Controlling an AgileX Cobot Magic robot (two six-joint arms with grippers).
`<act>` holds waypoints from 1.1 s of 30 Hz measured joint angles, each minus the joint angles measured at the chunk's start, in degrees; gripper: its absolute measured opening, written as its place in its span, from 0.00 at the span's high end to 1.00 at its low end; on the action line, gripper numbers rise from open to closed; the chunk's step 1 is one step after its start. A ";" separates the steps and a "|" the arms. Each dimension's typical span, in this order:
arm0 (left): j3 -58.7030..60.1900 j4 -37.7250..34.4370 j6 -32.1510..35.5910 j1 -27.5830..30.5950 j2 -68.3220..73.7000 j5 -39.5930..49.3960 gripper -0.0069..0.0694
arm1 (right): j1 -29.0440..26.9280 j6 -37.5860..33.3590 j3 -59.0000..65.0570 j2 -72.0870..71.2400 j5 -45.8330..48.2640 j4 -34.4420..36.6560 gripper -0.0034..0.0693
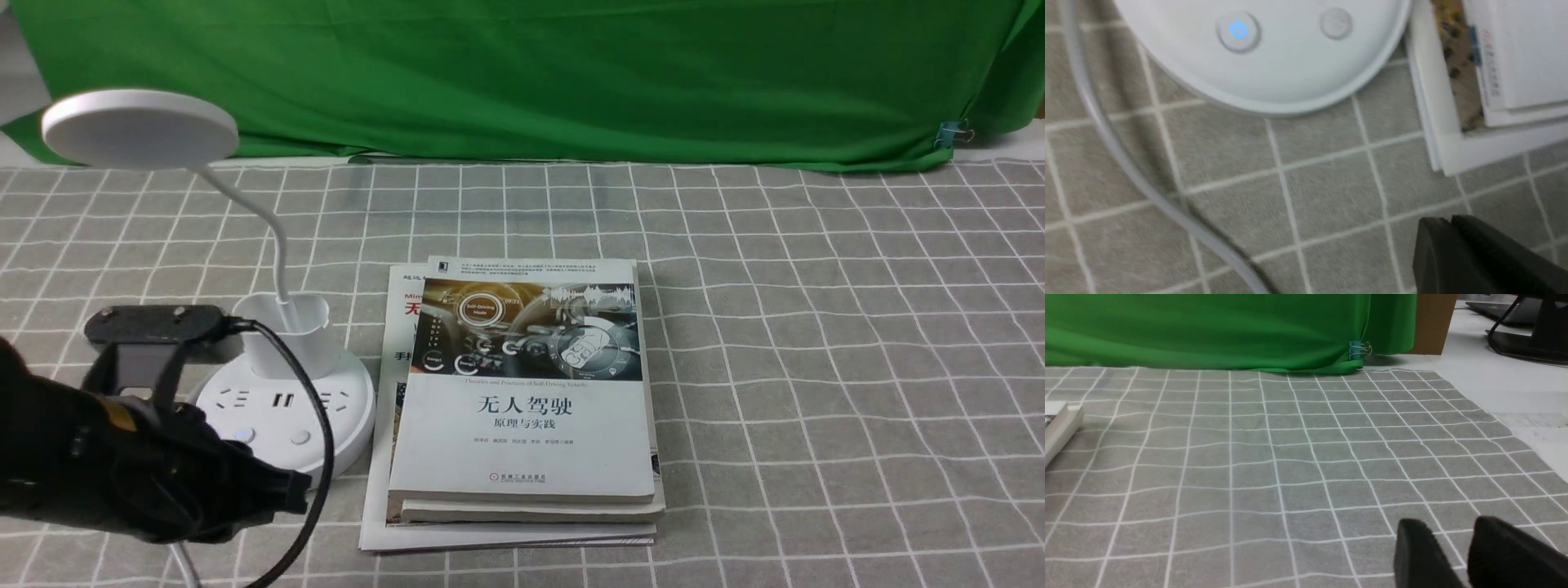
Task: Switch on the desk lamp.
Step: Use the left arm to press the button switch on the lamp holder
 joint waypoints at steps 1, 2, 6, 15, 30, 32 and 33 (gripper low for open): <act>0.00 1.40 -1.64 -1.10 1.62 -2.49 0.88 | 0.00 0.00 0.00 0.00 0.00 0.00 0.62; -0.29 1.90 -2.28 -1.54 3.39 -3.78 0.88 | 0.00 0.00 0.00 0.00 0.00 0.00 0.62; -1.96 3.99 -2.35 -1.61 8.76 -5.29 0.89 | 0.00 0.00 0.00 0.00 0.00 0.00 0.62; -7.29 11.76 -5.32 -1.61 12.35 -7.58 0.89 | 0.00 0.00 0.00 0.00 0.00 0.00 0.62; -7.42 15.23 -6.55 -1.61 19.36 -15.45 0.89 | 0.00 0.00 0.00 0.00 0.00 0.00 0.62; -7.46 15.35 -6.55 -1.61 19.70 -16.17 0.89 | 0.00 0.00 0.00 0.00 0.00 0.00 0.62; -7.46 15.40 -6.55 -1.61 19.70 -16.23 0.89 | 0.00 0.00 0.00 0.00 0.00 0.00 0.62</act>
